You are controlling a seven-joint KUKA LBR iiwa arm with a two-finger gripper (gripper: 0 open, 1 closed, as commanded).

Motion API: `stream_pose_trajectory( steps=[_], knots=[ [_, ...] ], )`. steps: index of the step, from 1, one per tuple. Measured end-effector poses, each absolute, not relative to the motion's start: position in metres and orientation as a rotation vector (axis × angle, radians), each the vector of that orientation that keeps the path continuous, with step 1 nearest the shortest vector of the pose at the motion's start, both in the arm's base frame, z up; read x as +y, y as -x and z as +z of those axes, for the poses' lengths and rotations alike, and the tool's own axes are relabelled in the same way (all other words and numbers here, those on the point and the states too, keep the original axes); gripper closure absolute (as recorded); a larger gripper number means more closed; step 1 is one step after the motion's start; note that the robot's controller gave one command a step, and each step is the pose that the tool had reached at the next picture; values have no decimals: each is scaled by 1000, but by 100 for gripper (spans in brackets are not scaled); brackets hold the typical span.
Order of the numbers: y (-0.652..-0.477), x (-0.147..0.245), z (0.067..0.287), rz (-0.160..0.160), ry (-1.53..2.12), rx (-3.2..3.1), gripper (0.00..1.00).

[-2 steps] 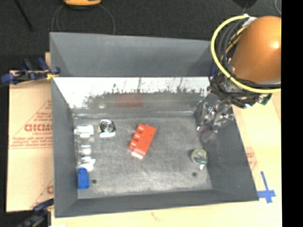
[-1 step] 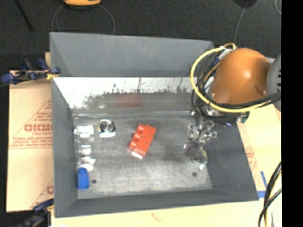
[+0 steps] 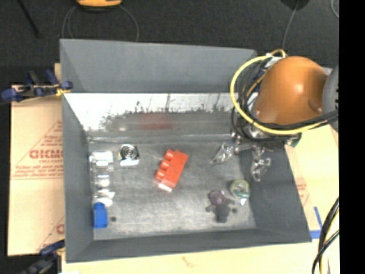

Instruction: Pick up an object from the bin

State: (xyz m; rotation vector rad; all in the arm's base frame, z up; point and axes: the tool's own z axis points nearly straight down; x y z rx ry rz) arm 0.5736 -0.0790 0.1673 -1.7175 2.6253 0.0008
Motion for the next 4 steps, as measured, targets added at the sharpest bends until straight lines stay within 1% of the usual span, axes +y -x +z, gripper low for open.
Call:
stream_pose_trajectory(
  steps=[1, 2, 3, 4],
  knots=[
    [-551, -64, 105, 5, 2040, 2390, 0],
    [-529, -31, 73, -6, 2484, 1919, 0],
    [-531, -31, 75, -12, 2479, 1919, 100],
    [-524, -2, 176, -9, 2473, 1928, 100]
  ],
)
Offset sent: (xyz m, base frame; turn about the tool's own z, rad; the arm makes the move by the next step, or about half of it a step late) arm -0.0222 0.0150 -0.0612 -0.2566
